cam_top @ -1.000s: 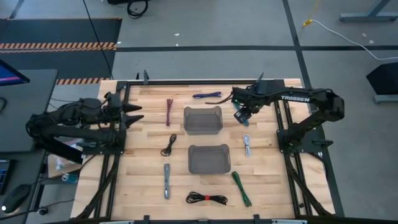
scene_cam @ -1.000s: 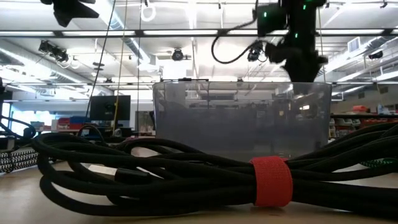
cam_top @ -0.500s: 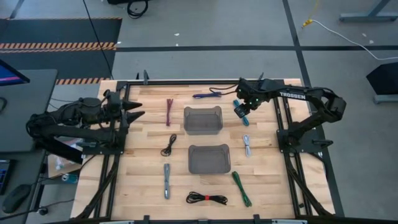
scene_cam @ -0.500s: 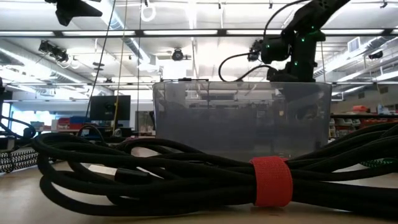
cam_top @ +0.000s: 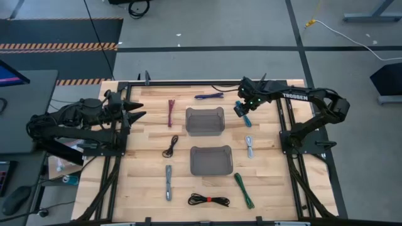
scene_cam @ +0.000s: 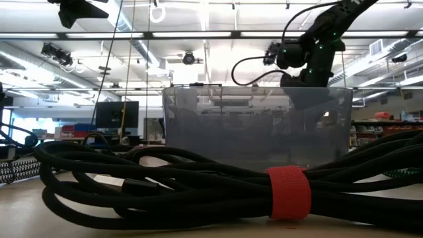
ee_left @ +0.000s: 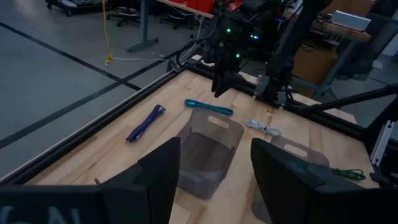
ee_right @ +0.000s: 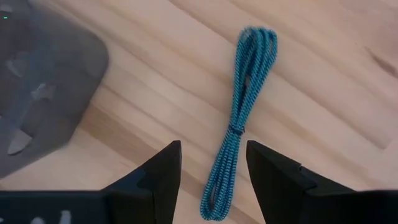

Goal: Pick and place USB-C Cables
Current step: Put the blue charger cable into the top black transparent bin

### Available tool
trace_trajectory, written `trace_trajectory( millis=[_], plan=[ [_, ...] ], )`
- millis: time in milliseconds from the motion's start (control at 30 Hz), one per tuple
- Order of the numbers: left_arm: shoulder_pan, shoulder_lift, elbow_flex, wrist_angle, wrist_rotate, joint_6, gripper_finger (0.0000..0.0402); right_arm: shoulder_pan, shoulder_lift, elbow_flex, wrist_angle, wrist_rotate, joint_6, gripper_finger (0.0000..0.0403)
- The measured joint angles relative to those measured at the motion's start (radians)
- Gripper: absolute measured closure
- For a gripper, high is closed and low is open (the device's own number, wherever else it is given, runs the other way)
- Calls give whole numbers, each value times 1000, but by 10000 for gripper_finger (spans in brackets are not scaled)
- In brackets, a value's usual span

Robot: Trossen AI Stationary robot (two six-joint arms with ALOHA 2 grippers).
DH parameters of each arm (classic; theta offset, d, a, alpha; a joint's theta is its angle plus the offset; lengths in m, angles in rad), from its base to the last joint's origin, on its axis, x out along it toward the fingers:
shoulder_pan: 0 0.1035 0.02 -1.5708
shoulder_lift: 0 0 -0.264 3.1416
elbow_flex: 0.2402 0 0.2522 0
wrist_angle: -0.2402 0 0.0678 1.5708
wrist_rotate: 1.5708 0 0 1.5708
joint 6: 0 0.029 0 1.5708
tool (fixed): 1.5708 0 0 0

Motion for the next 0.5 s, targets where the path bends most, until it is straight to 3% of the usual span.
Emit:
trace_trajectory(
  millis=[500],
  plan=[
    [0, 0, 0, 0, 0, 3, 198, 0, 1, -111, 91, 28, 118, 189]
  ],
)
